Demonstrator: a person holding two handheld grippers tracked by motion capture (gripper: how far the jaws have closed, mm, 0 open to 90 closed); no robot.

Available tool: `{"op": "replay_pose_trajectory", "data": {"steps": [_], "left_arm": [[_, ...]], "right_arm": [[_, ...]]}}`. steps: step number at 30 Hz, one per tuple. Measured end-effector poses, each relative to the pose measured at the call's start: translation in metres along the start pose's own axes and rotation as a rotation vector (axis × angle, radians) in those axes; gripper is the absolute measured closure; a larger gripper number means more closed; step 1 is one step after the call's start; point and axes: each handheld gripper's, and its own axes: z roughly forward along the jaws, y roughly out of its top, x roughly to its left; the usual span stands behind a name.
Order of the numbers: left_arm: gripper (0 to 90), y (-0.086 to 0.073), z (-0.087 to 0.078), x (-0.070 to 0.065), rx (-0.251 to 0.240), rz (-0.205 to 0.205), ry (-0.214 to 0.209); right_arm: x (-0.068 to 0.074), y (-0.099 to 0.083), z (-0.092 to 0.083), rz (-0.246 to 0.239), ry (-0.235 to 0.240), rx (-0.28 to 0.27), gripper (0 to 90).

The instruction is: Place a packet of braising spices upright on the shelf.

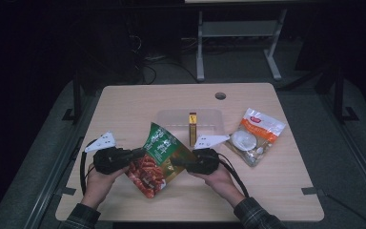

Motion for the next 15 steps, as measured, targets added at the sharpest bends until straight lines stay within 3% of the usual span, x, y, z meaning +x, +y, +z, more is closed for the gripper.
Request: {"op": "replay_pose_trajectory", "data": {"steps": [3, 15], "left_arm": [[89.3, 0.000, 0.001, -0.001, 0.003, 0.002, -0.003], [84.8, -0.005, 0.003, -0.009, 0.063, 0.060, 0.019]], "right_arm": [[0.000, 0.003, -0.002, 0.023, 0.003, 0.012, 88.1], [-0.002, 0.020, -0.010, -0.030, 0.068, 0.093, 89.9]]}}
